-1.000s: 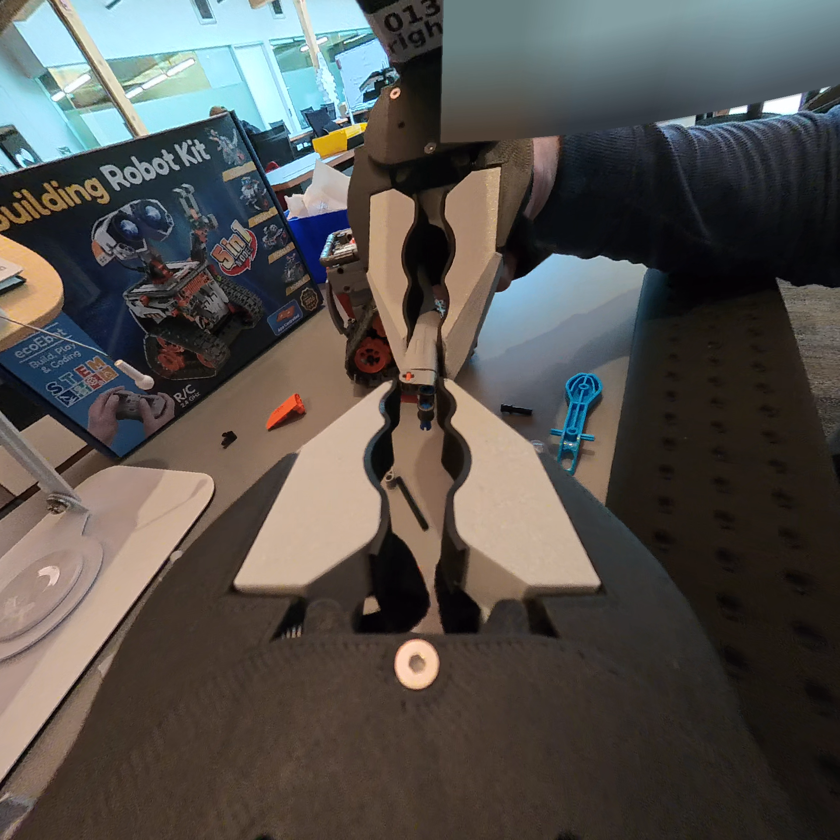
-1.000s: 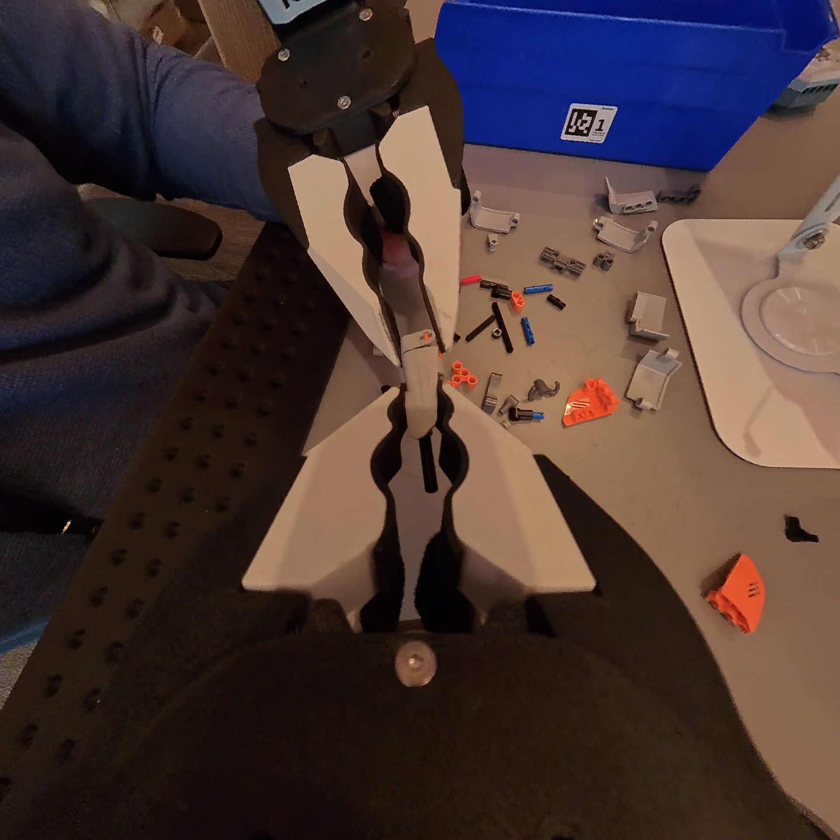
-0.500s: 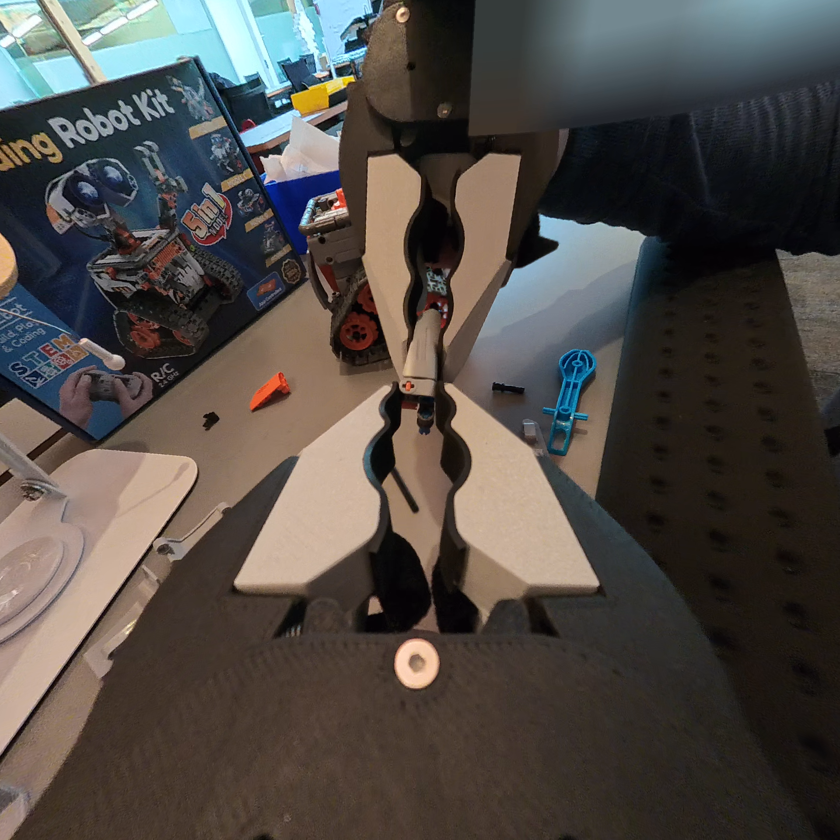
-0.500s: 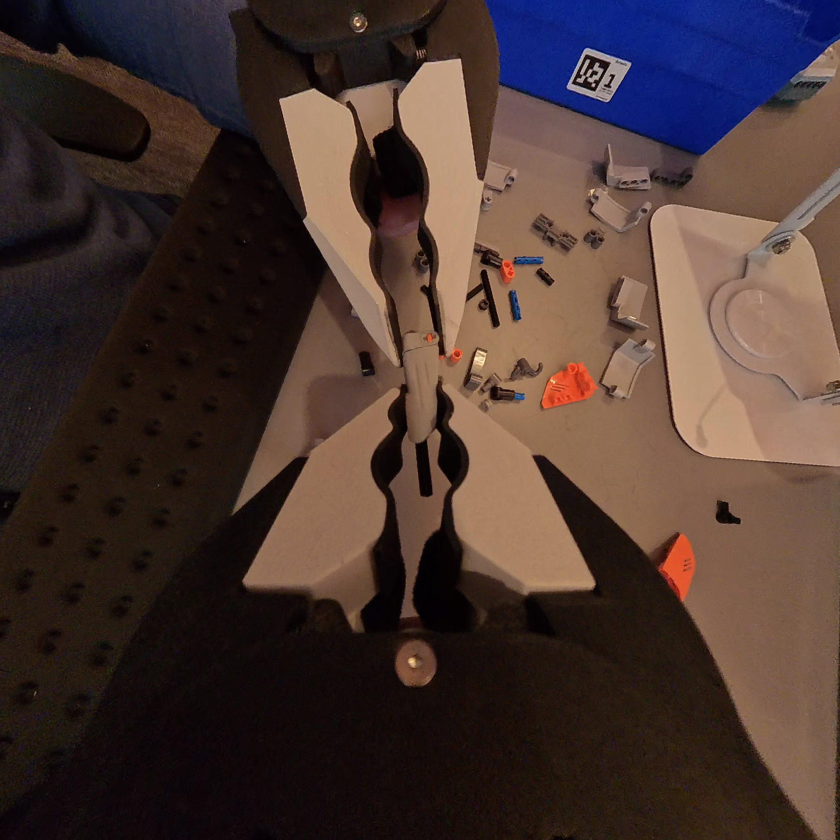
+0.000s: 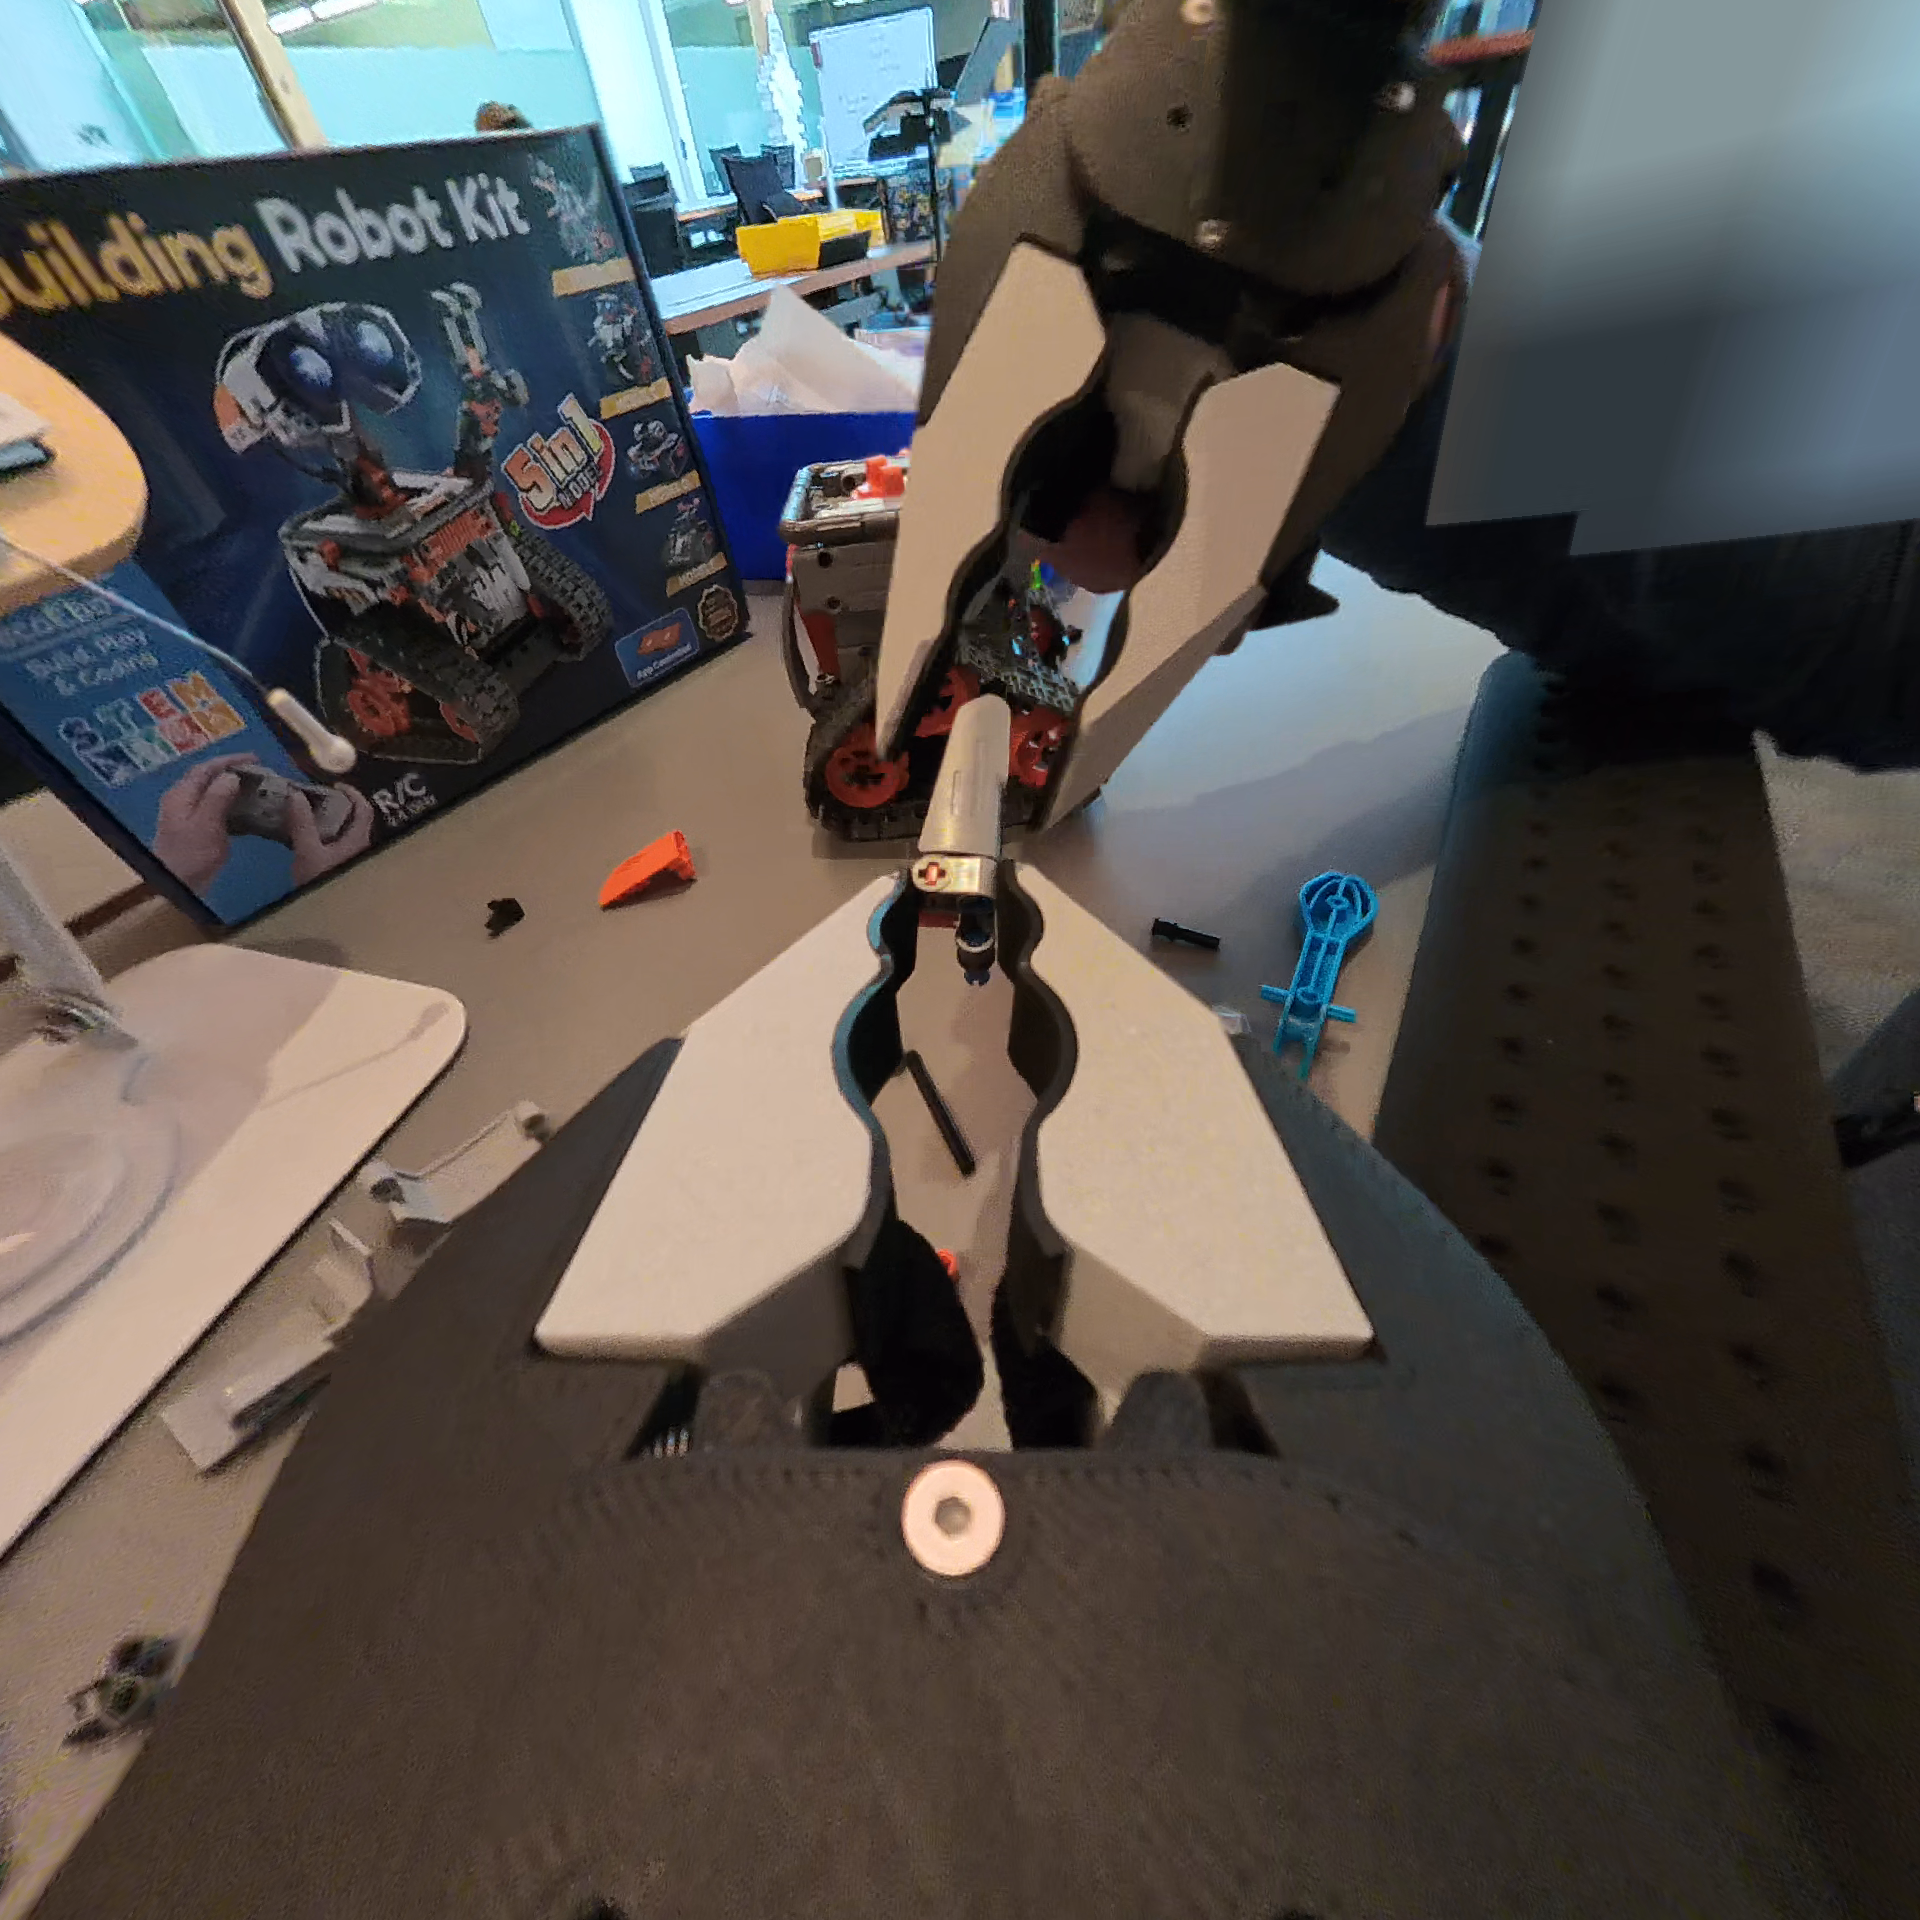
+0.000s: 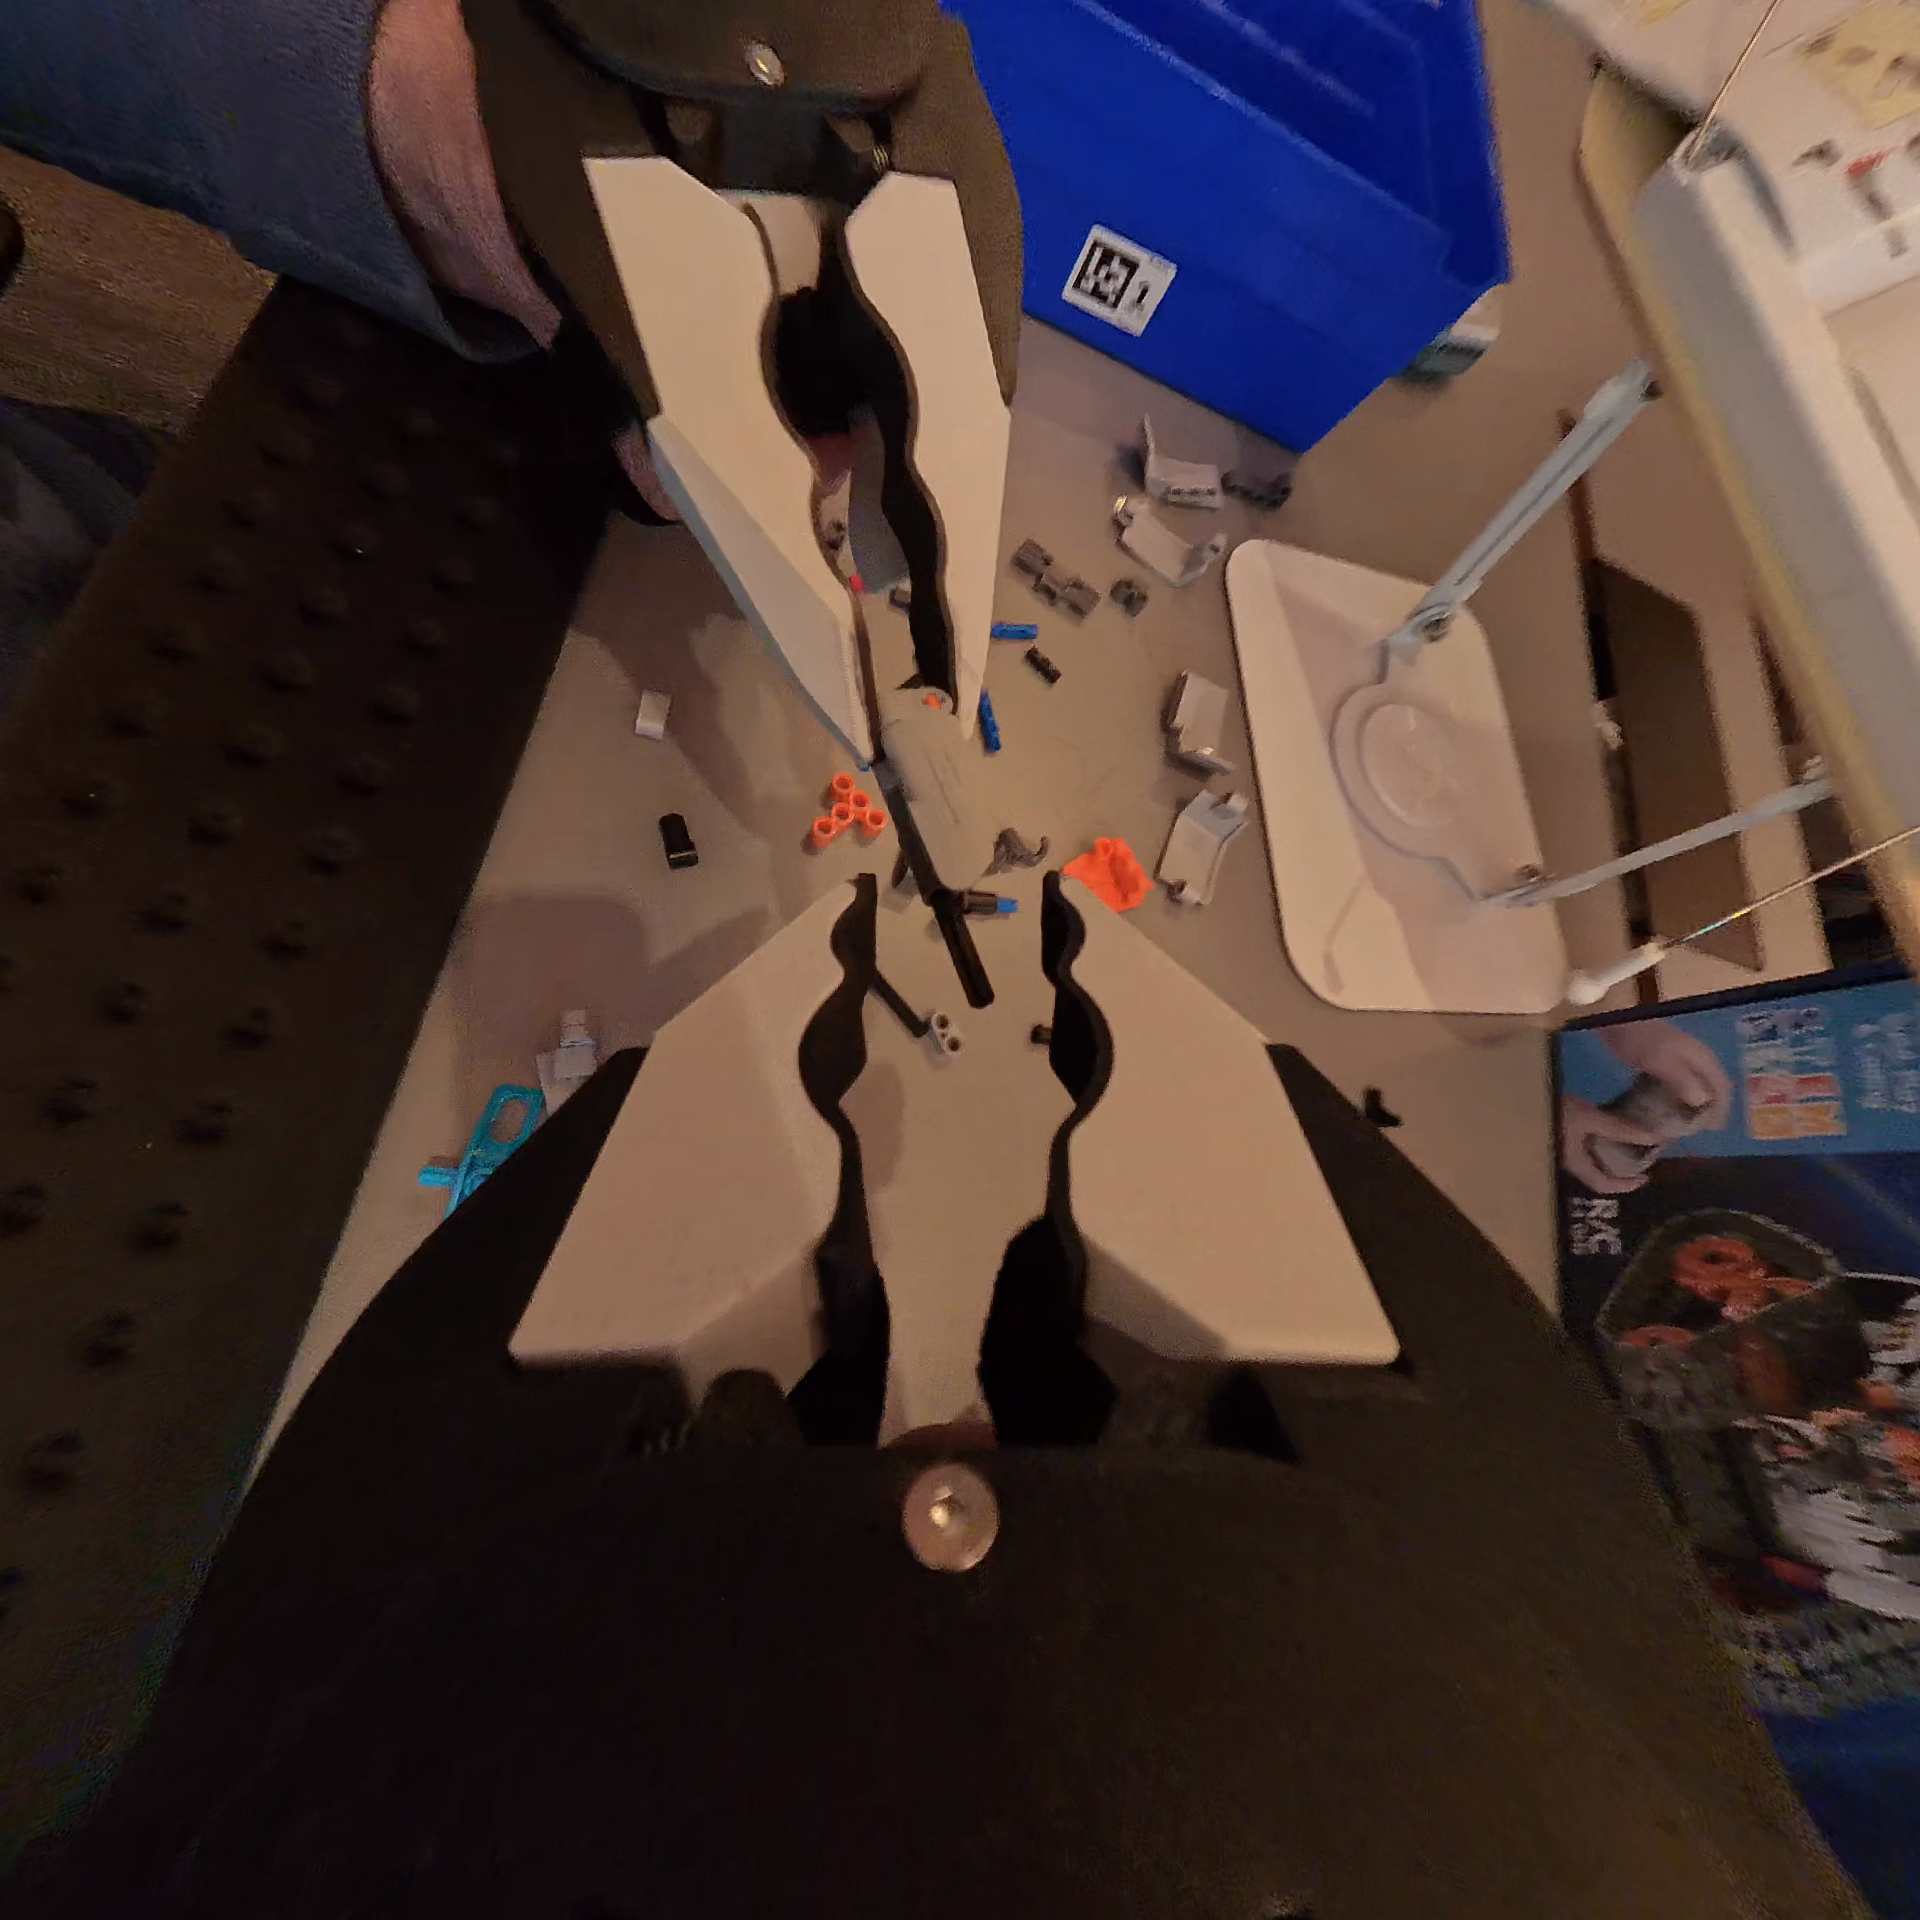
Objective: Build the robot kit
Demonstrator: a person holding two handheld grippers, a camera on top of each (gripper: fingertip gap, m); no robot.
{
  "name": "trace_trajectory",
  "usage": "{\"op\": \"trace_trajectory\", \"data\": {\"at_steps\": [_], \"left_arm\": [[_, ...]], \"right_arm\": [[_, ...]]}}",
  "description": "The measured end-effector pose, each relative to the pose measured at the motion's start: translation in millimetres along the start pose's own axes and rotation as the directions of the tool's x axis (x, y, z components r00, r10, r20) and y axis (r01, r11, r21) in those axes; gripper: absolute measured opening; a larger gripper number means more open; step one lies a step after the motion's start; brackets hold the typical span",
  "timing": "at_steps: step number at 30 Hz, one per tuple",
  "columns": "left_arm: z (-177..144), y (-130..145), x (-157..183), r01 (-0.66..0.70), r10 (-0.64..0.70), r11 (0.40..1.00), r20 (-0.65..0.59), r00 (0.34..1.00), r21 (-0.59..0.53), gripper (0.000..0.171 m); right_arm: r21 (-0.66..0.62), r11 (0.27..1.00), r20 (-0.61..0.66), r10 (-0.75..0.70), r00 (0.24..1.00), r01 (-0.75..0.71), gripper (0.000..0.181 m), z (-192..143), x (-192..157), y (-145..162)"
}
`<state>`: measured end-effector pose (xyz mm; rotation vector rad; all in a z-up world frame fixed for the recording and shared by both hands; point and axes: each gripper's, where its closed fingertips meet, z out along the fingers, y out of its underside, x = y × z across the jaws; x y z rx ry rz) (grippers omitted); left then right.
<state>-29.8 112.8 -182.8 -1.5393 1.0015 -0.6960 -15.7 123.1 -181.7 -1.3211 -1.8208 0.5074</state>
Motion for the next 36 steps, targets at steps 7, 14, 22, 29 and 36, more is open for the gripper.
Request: {"op": "trace_trajectory", "data": {"at_steps": [7, 14, 22, 29, 36], "left_arm": [[-3.5, -5.8, 0.8, 0.144, -0.141, 0.989, -0.076, 0.987, 0.032, 0.012], [-11.4, -17.6, -0.1, 0.174, -0.163, 0.979, -0.102, 0.981, 0.105, 0.013], [-10.9, -23.5, 4.4, -0.139, 0.134, 0.986, 0.058, 0.989, 0.091, 0.033], [-12.0, -24.0, 0.4, 0.049, -0.046, 0.992, -0.028, 0.999, 0.117, 0.015], [-22.0, -30.3, -13.3, 0.261, -0.243, 0.948, -0.112, 0.963, 0.18, 0.014]], "right_arm": [[-0.163, 0.931, -0.241, -0.359, 0.901, 0.327, 0.02, 11.0, 7.3, -4.4], [-0.06, 0.972, -0.195, -0.234, 0.952, 0.227, 0.012, 8.6, 4.4, -11.2], [0.057, 0.998, -0.038, -0.009, 0.999, 0.011, 0.011, 4.7, -2.6, -17.0], [0.092, 0.996, -0.046, 0.009, 0.999, -0.005, 0.017, 4.9, 0.4, -26.3], [0.11, 0.993, -0.094, 0.064, 0.993, -0.054, 0.027, -16.9, 11.9, -25.6]]}}
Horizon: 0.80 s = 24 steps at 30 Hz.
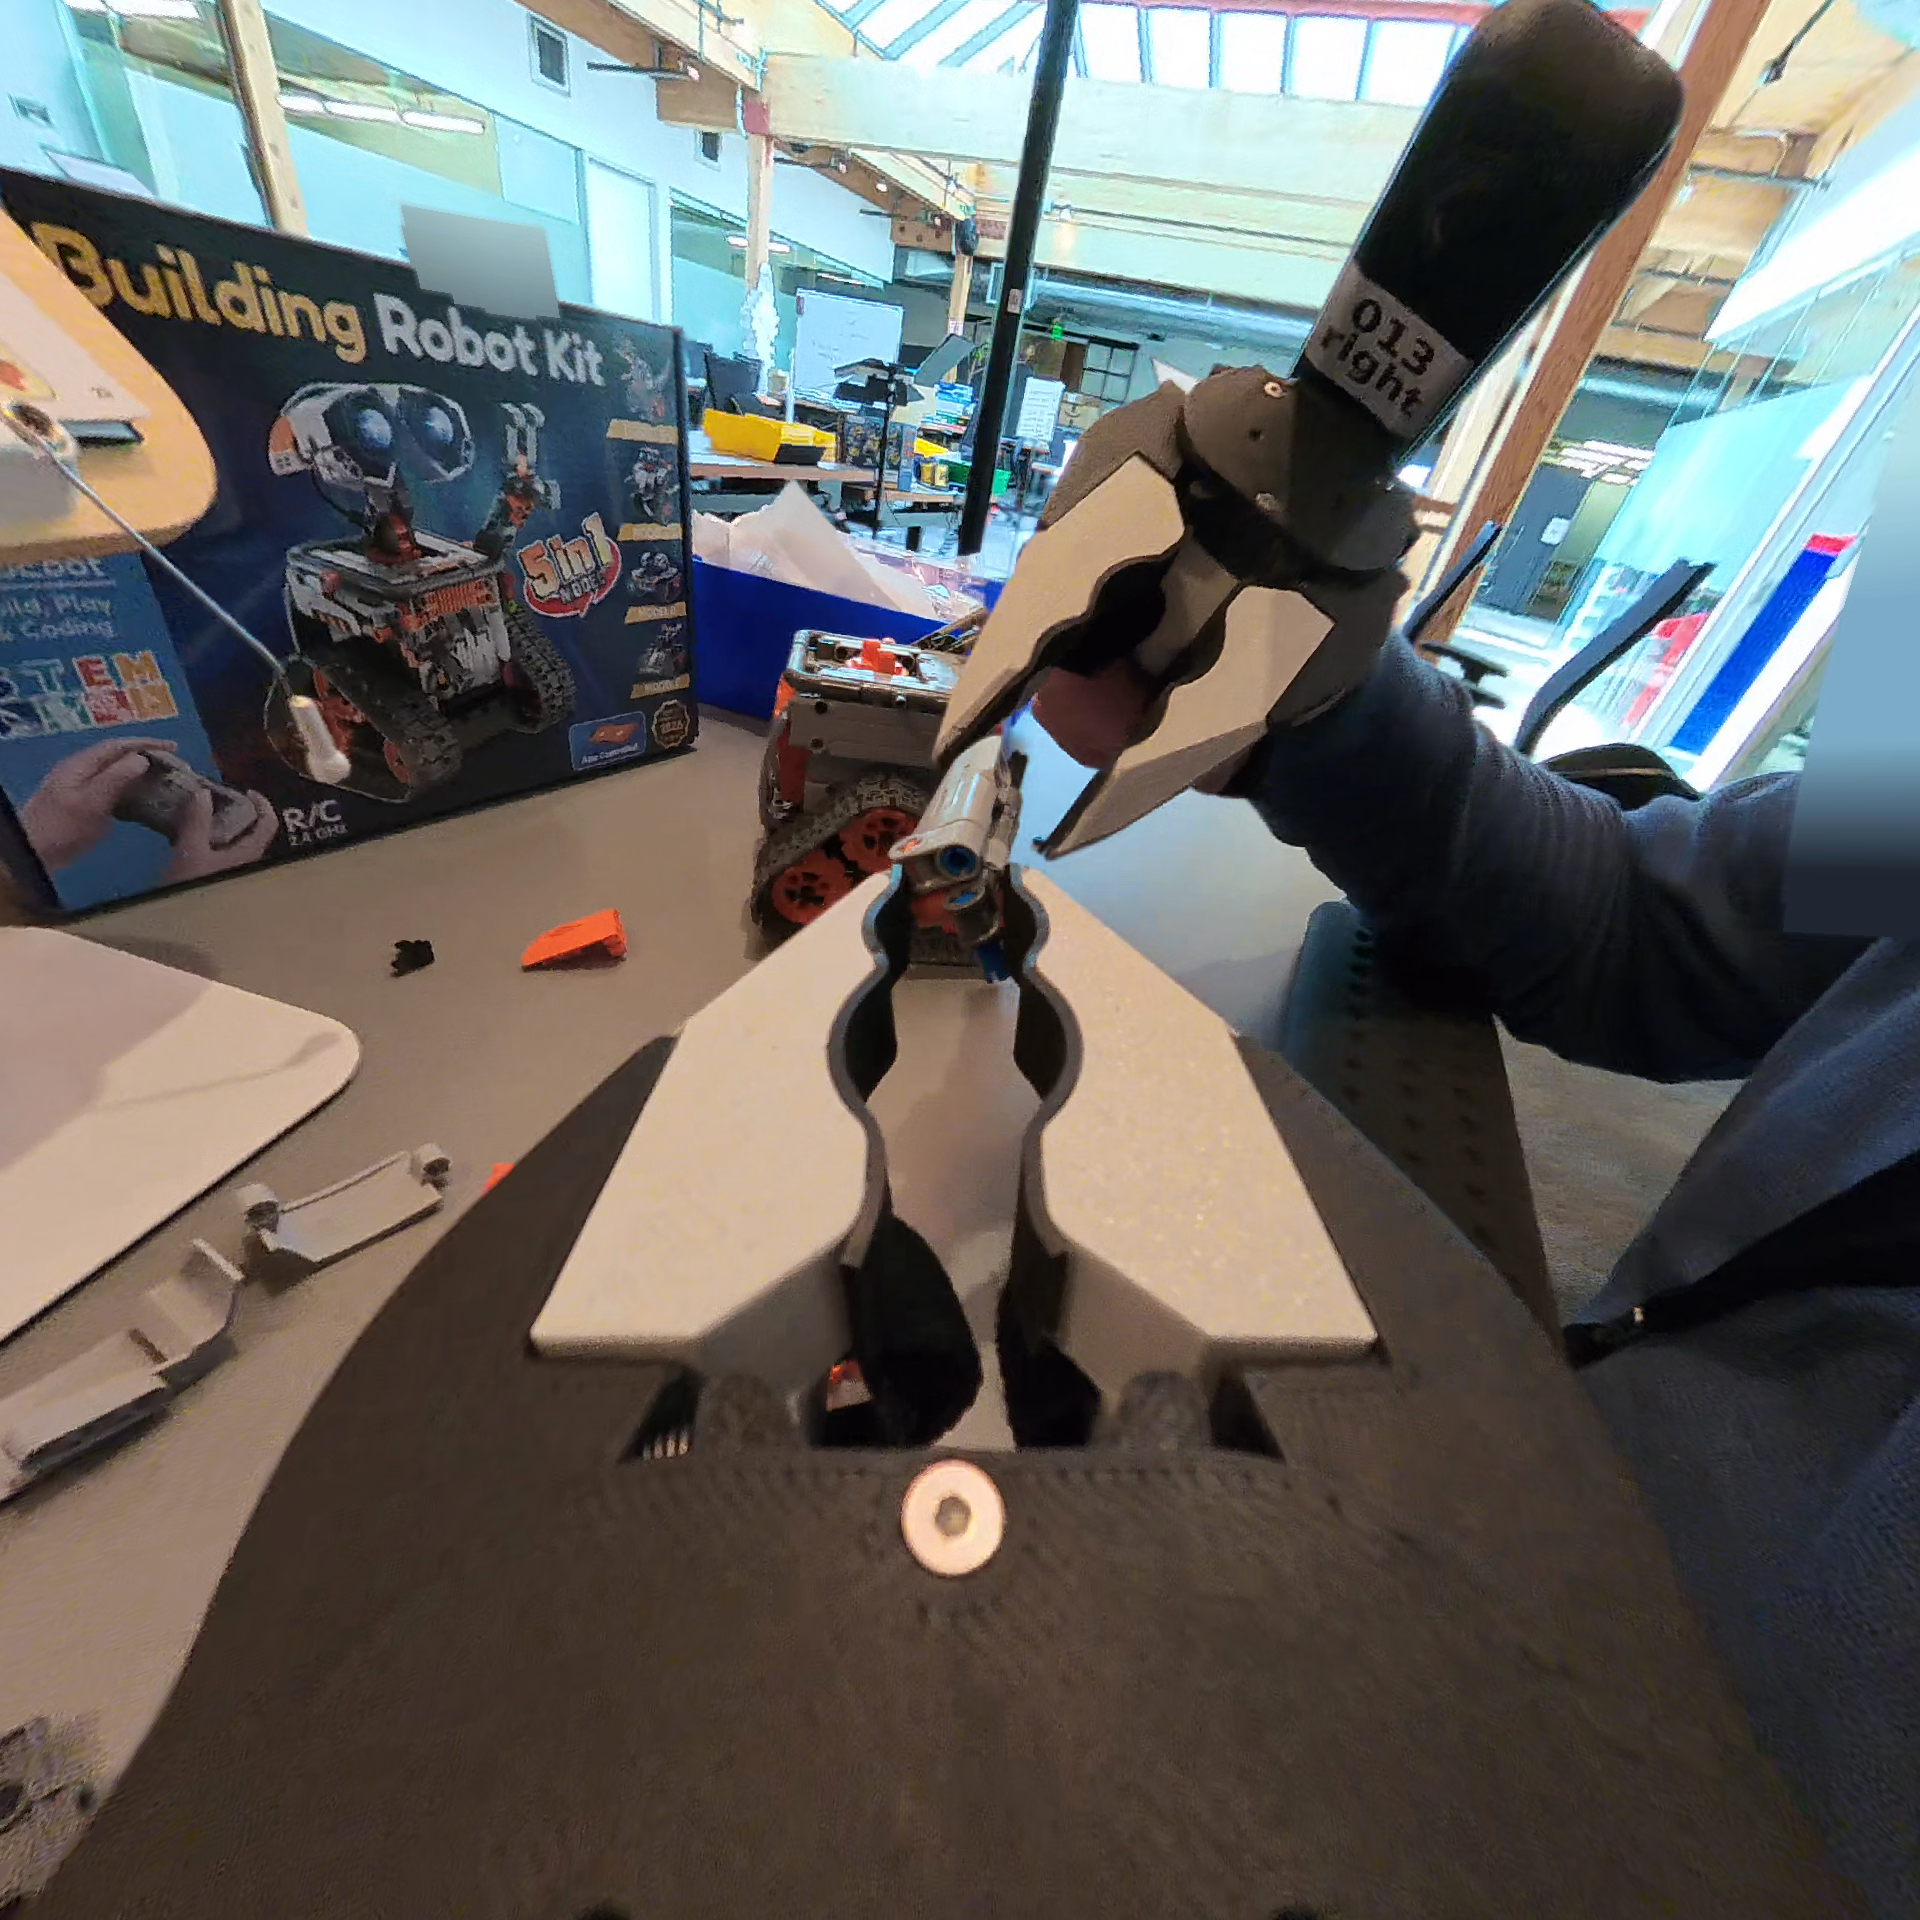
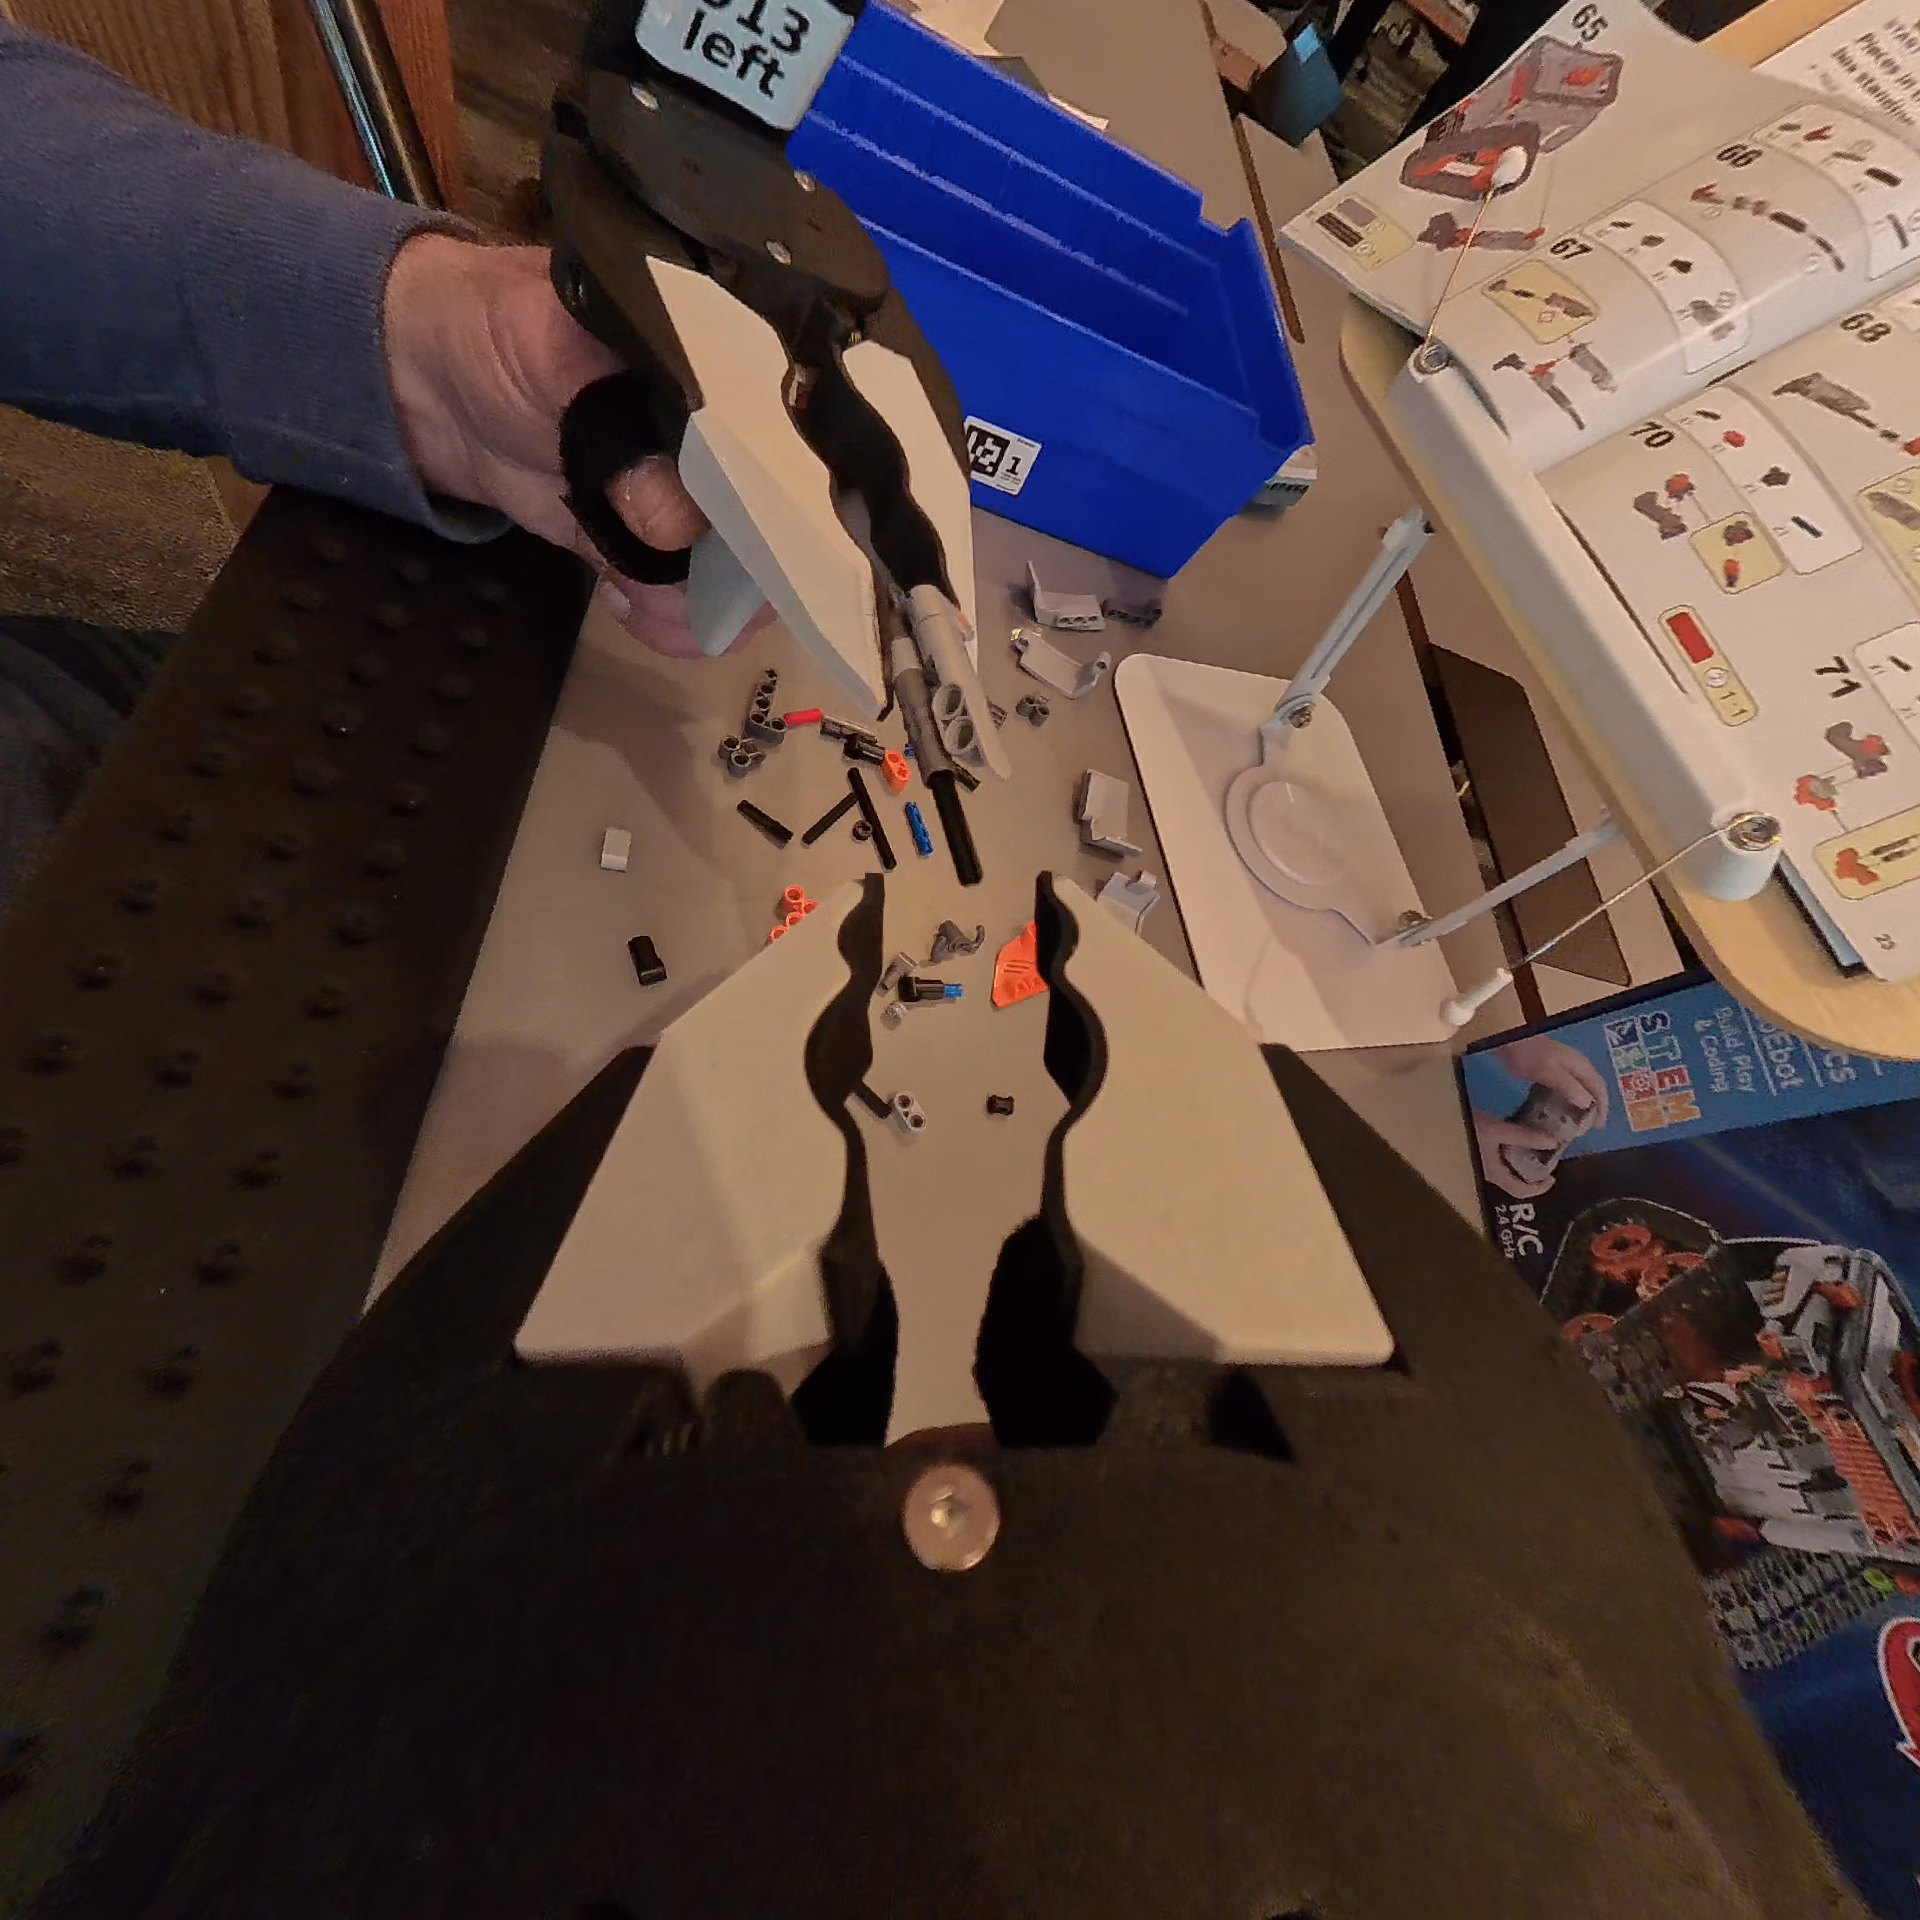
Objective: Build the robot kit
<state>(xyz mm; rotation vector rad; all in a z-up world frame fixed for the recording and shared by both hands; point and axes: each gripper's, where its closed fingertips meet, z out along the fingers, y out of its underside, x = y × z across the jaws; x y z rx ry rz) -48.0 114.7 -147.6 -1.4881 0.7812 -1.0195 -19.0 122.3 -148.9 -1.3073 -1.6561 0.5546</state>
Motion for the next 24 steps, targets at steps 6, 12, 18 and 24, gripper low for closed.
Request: {"op": "trace_trajectory", "data": {"at_steps": [6, 12, 18, 24], "left_arm": [[0.3, -0.3, 5.3, -0.033, 0.033, 0.999, -0.014, 0.999, 0.008, 0.015], [-1.4, -3.9, 12.0, -0.104, 0.105, 0.994, -0.019, 0.994, 0.029, 0.015], [-8.2, -13.6, 7.8, -0.11, 0.11, 0.991, 0.005, 0.994, 0.077, 0.023], [-9.9, -16.6, 5.7, -0.115, 0.114, 0.989, 0.013, 0.993, 0.091, 0.028]], "right_arm": [[0.038, 0.996, 0.039, 0.082, 0.996, -0.083, 0.02, 4.2, -7.6, -4.9], [0.1, 0.99, 0.082, 0.092, 0.992, -0.101, 0.002, 5.7, -12.5, -13.0], [0.126, 0.99, 0.049, 0.049, 0.998, -0.055, 0.0, 6.6, -8.7, -16.2], [0.148, 0.989, 0.028, 0.02, 0.999, -0.024, 0.0, 4.2, -4.2, -16.6]]}}
